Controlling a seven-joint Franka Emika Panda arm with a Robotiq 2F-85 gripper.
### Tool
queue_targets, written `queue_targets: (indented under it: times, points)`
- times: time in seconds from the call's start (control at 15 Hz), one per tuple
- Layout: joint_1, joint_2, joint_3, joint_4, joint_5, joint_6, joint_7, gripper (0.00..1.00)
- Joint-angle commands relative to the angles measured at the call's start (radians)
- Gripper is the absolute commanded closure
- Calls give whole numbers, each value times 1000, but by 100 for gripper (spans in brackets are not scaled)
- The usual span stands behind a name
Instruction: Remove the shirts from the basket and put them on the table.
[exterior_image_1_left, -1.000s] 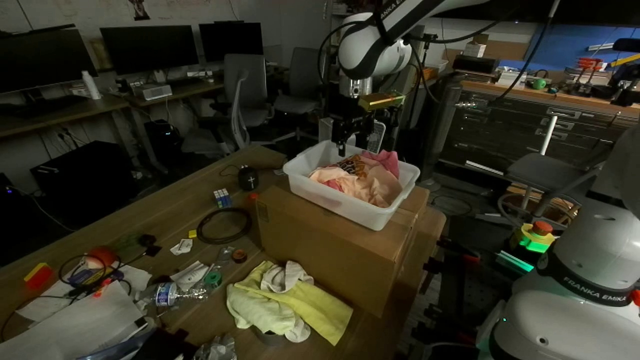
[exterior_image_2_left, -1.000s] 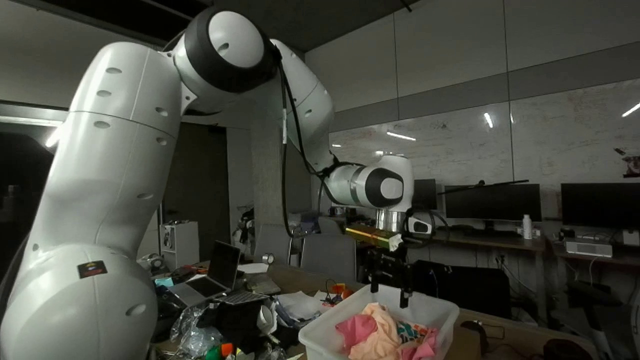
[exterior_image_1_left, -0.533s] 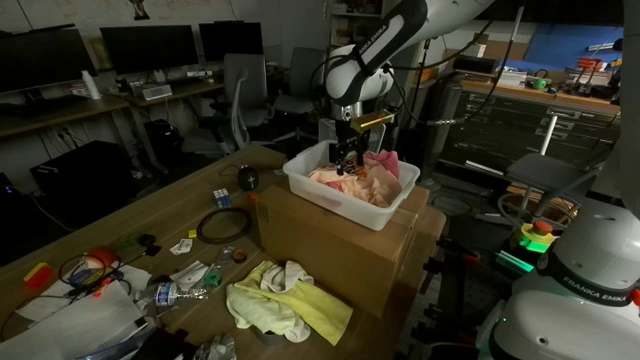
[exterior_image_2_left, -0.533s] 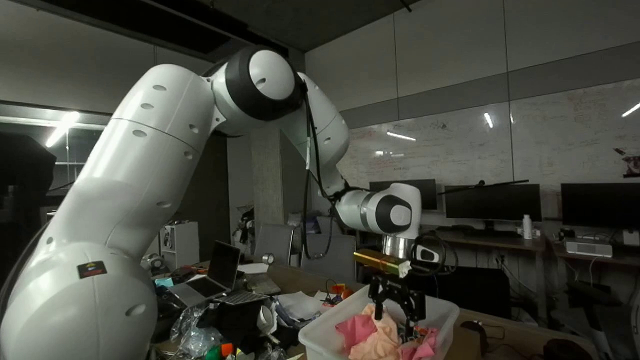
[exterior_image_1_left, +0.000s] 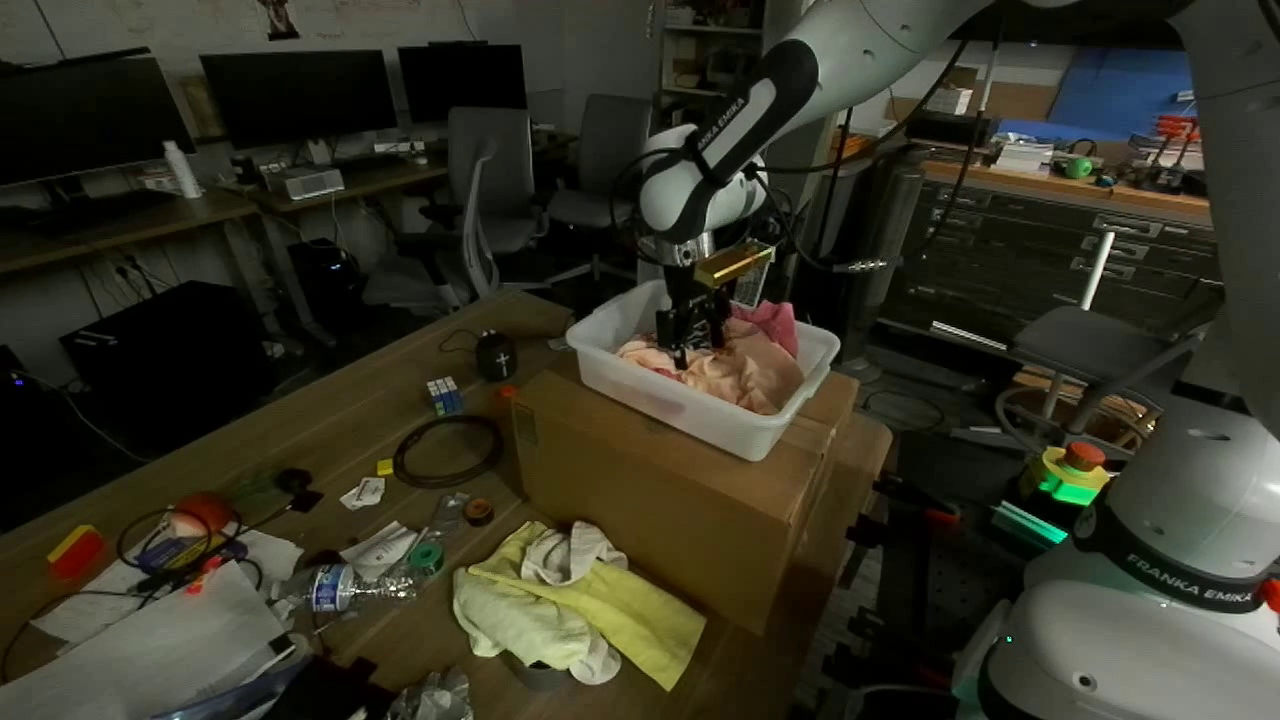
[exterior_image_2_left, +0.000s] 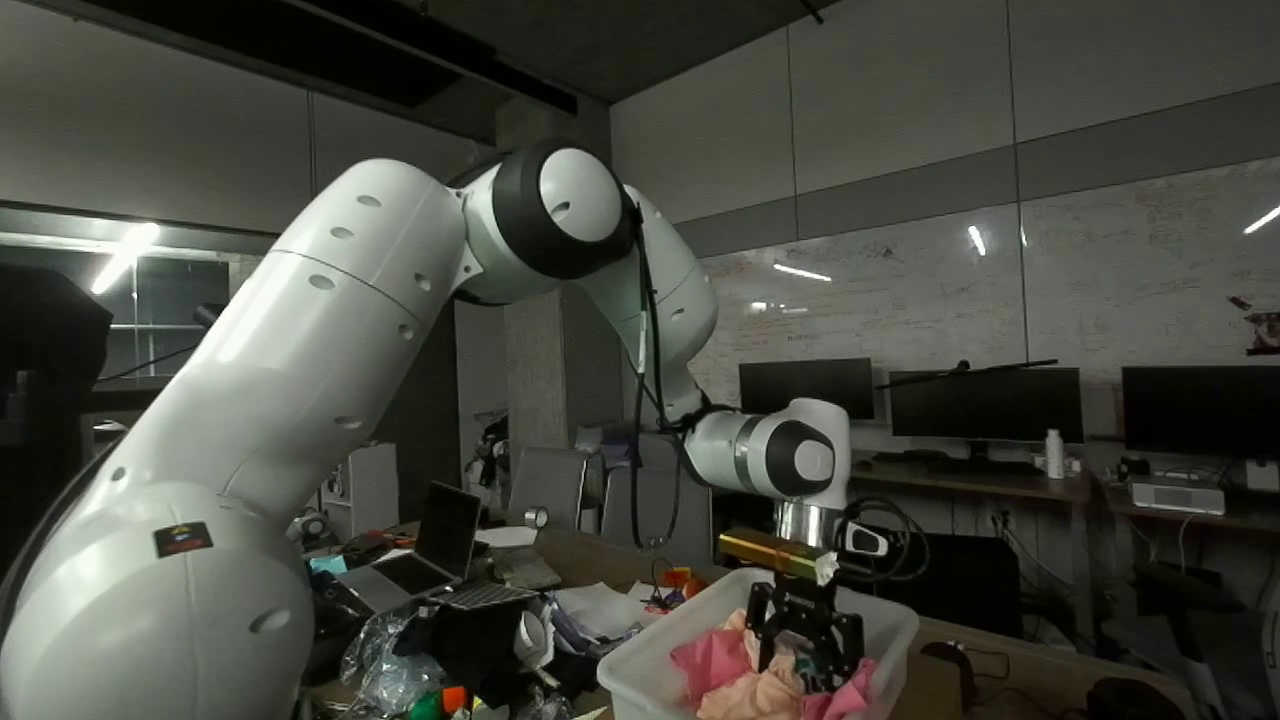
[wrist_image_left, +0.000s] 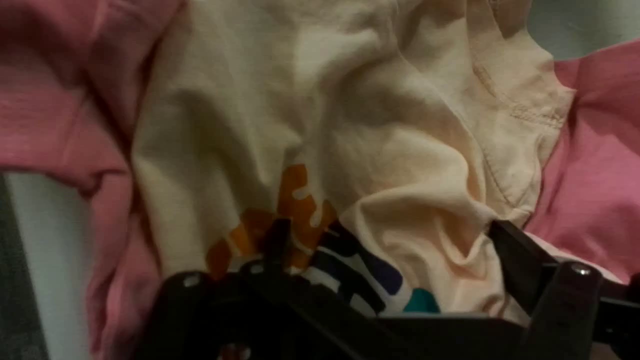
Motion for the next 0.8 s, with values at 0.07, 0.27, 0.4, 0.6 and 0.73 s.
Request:
queue_targets:
  times: [0.07, 0.27, 0.4, 0.6, 0.73]
  points:
    - [-32, 41, 13, 60, 2, -33, -77, 0]
    - [-43, 41, 17, 60, 2, -38, -116, 32]
    - [-47, 36, 17, 60, 0, -42, -133, 50]
    - [-47, 32, 18, 59, -2, -45, -148, 72]
    - [-48, 31, 21, 60, 1, -50, -156, 87]
